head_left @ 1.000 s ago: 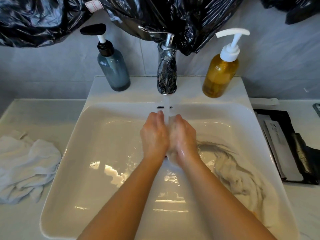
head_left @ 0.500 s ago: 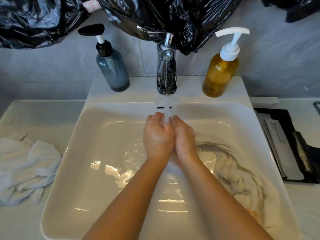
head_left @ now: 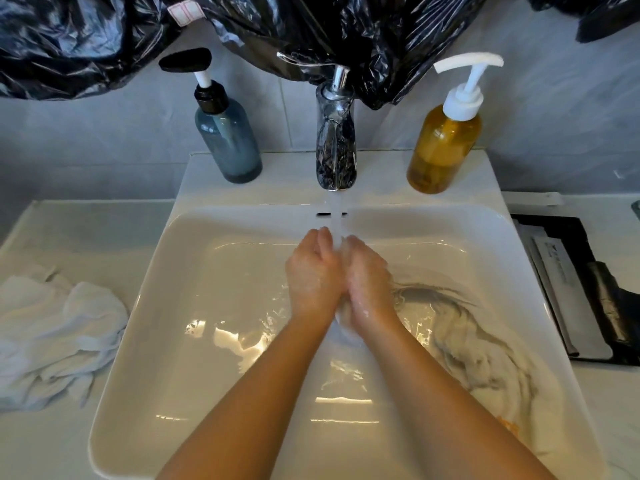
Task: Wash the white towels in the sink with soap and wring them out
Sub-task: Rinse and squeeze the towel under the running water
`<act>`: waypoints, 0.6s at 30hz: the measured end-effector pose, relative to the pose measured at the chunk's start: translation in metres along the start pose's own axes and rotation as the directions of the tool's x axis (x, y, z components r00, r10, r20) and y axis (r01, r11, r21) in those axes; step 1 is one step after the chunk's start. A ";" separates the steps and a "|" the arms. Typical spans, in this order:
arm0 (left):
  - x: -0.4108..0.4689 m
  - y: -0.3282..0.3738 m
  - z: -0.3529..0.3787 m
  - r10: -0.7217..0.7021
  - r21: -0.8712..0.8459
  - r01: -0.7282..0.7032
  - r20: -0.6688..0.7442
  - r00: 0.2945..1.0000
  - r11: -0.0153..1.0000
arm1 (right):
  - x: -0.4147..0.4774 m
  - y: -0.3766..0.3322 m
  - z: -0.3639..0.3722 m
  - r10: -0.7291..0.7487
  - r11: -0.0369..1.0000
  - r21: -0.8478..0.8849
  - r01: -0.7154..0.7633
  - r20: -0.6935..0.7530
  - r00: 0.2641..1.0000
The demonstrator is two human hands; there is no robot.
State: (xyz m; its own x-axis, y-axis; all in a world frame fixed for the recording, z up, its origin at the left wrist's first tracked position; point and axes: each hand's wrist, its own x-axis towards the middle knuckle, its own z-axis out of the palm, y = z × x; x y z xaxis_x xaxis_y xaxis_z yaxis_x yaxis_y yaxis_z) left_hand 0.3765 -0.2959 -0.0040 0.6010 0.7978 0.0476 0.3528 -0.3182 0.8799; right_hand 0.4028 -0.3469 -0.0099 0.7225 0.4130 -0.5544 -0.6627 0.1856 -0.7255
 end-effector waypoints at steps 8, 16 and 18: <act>-0.030 0.004 -0.020 0.040 -0.353 -0.044 -0.017 0.999 0.935 | -0.003 -0.004 -0.005 -0.049 0.998 0.031 0.052 -0.077 0.996; 0.003 0.002 0.001 -0.106 -0.107 0.103 -0.021 0.994 0.989 | -0.006 -0.006 -0.004 -0.144 0.988 -0.054 0.144 0.004 0.990; 0.003 0.004 -0.004 -0.223 -0.265 0.218 0.010 0.975 0.939 | -0.005 -0.006 -0.004 -0.137 0.989 -0.048 0.137 -0.002 0.991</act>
State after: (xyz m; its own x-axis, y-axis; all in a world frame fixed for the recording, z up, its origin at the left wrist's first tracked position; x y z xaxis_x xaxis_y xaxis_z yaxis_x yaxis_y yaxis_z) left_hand 0.3769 -0.2925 0.0014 0.5143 0.8436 -0.1546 0.2721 0.0105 0.9622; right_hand 0.4038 -0.3534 -0.0049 0.8072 0.3816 -0.4505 -0.5473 0.1977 -0.8132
